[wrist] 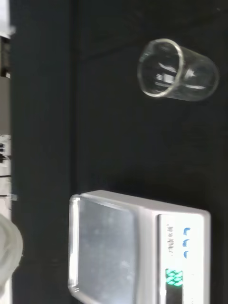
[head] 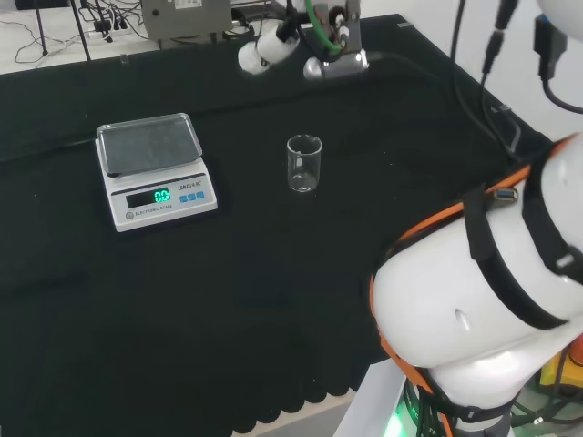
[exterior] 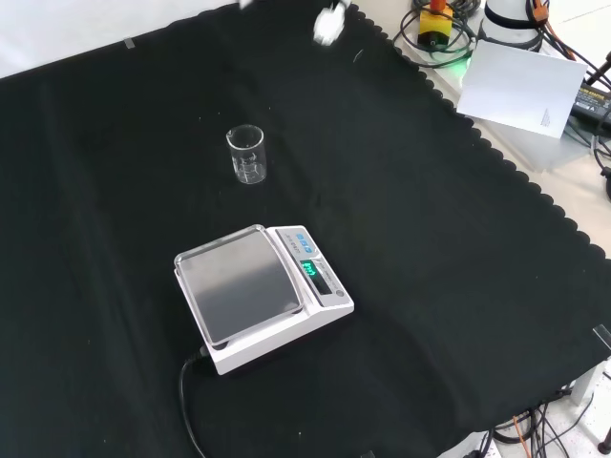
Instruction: Pick up the beaker.
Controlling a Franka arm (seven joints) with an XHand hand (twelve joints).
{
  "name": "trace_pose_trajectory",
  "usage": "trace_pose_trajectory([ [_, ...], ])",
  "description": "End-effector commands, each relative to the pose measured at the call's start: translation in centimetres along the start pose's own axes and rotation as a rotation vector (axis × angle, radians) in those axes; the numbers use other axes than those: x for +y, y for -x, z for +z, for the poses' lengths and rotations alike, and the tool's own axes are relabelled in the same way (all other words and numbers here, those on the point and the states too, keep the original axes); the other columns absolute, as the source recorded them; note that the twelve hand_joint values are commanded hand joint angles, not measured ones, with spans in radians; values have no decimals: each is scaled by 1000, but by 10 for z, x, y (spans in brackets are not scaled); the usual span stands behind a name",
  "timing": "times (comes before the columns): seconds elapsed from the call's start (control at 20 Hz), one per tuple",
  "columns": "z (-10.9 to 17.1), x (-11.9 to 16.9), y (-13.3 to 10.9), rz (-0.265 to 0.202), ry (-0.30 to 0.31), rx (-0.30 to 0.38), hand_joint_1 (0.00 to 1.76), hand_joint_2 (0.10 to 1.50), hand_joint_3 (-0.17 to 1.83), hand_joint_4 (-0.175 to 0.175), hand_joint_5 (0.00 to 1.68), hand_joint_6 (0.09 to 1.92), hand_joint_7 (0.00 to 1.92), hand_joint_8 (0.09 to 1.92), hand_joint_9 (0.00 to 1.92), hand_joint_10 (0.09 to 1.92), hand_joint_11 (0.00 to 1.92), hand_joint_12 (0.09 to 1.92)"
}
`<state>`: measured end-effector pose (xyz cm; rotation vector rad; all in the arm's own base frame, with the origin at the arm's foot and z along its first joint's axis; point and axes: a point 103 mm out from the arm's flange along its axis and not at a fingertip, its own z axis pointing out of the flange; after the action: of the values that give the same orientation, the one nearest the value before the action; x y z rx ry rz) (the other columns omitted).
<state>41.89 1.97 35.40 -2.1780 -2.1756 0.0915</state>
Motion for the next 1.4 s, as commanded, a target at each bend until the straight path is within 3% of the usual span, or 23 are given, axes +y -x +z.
trace_pose_trajectory([
  [0.05,75,51,59,-17,-43,74,689,846,-150,24,33,87,0,590,88,869,0,1218],
  [0.4,123,52,60,-15,-116,119,690,846,-150,26,27,87,0,577,82,870,0,1194],
  [0.95,167,75,48,-36,-201,121,690,845,-150,31,16,87,0,524,66,869,0,1154],
  [1.4,208,85,55,-19,-261,135,680,842,-150,35,2,87,0,464,47,868,0,1116],
])
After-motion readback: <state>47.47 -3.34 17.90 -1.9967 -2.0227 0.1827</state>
